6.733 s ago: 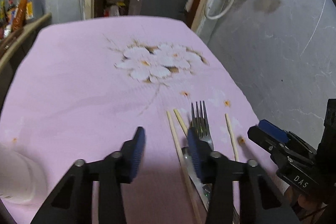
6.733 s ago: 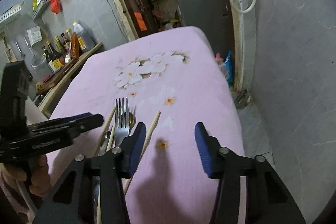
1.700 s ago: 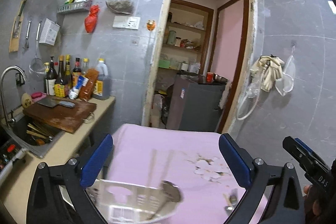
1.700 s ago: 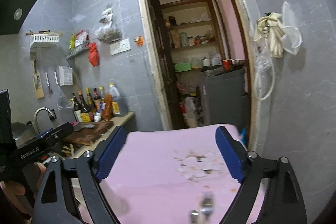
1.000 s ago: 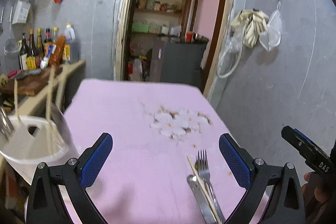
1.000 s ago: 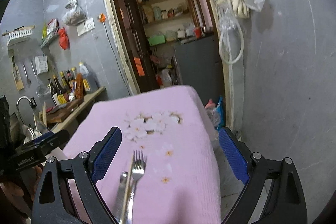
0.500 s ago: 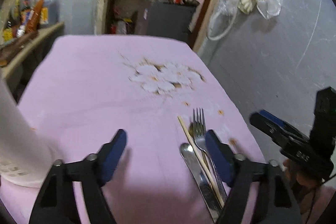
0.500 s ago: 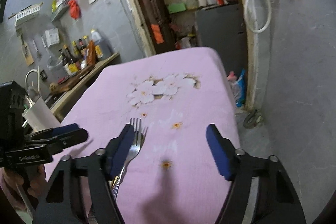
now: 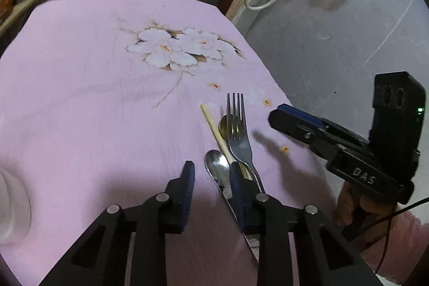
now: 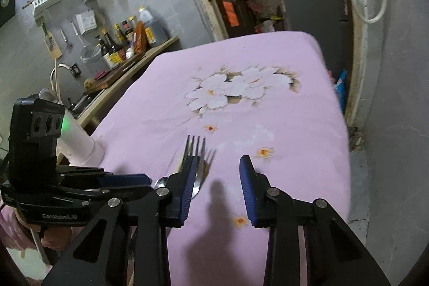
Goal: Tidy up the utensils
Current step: 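Grasp the steel knife with the left tool while the right tool grasps the steel fork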
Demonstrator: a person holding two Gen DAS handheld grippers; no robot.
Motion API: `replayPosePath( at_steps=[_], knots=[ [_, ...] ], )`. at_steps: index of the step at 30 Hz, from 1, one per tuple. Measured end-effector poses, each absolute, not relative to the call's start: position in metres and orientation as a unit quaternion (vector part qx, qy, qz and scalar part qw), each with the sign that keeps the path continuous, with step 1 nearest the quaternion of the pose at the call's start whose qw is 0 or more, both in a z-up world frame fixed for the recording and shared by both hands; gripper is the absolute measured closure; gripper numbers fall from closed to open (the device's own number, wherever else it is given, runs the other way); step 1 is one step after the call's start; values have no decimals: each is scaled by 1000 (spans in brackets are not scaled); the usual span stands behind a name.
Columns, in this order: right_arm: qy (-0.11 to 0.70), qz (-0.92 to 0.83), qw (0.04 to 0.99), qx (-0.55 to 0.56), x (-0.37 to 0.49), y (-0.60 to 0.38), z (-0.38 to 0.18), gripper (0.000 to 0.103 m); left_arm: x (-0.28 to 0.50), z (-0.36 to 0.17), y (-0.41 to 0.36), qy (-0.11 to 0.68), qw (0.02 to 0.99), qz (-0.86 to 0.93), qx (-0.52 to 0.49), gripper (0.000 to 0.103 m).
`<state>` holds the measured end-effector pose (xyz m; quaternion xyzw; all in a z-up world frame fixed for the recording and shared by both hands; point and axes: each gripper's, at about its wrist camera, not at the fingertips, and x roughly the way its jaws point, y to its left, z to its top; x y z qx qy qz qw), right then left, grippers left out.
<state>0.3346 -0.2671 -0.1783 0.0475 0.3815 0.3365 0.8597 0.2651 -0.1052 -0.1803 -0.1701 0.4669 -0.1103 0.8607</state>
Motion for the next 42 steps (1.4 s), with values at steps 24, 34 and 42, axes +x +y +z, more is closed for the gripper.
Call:
replayPosePath(
  at_steps=[24,34,42],
  knots=[
    [416,404,811,72,354,-241,-194,98,256,-182,-107,490,840,-123,-199,86],
    [418,336,837,110,326,-303,-189,101,259,-179,-124,504,840,-121,-159,86],
    [420,315,839,142,311,-322,-200,101,270,-179,-140,501,843,-119,-155,85]
  ],
)
